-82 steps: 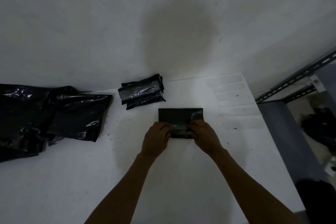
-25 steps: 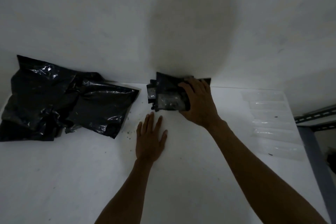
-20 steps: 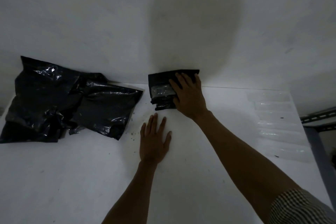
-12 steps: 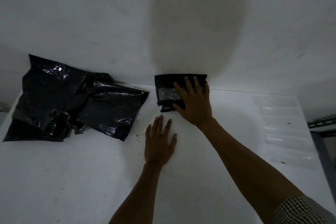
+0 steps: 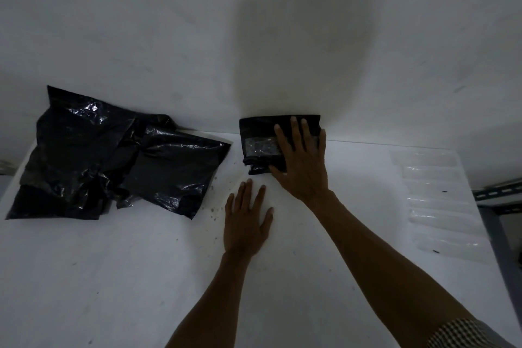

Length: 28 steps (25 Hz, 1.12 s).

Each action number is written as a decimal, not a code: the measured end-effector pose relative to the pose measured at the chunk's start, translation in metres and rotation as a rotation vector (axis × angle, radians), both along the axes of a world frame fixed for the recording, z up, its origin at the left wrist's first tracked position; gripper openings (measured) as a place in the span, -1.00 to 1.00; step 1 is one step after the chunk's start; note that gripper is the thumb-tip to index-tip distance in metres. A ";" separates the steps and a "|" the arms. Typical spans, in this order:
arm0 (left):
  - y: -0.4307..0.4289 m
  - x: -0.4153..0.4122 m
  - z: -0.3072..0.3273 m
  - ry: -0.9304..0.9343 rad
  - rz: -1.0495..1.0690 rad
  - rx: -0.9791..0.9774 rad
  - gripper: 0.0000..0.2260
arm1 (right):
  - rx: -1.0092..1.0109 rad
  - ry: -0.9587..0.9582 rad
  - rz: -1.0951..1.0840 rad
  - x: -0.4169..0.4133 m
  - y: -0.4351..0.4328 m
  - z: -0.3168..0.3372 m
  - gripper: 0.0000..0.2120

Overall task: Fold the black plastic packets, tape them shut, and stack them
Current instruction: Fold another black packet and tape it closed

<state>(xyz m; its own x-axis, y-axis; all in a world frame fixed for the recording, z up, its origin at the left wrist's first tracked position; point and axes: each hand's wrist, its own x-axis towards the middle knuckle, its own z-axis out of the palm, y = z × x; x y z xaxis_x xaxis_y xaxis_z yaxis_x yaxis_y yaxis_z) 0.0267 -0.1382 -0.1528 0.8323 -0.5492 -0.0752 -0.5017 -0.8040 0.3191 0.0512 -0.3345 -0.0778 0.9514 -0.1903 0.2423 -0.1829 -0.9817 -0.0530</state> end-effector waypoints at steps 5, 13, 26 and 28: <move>0.015 -0.002 -0.003 -0.021 -0.025 -0.142 -0.54 | 0.331 -0.113 -0.394 -0.076 0.039 -0.044 -0.25; 0.080 0.042 0.040 -0.378 0.234 -0.025 -0.41 | 0.297 0.260 -0.480 -0.118 0.067 -0.084 -0.35; 0.098 0.029 0.029 -0.140 0.318 -0.045 -0.52 | 0.298 0.297 -0.398 -0.135 0.066 -0.081 -0.37; 0.087 0.008 0.026 -0.153 0.312 -0.080 -0.54 | 0.326 0.284 -0.387 -0.135 0.064 -0.079 -0.40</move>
<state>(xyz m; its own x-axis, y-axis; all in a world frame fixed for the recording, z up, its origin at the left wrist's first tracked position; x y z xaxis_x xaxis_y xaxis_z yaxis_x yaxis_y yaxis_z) 0.0345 -0.0516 -0.1264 0.9592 -0.2659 0.0965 -0.2829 -0.9015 0.3276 -0.0837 -0.2702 -0.1570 0.8167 -0.5594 -0.1420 -0.5767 -0.7815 -0.2381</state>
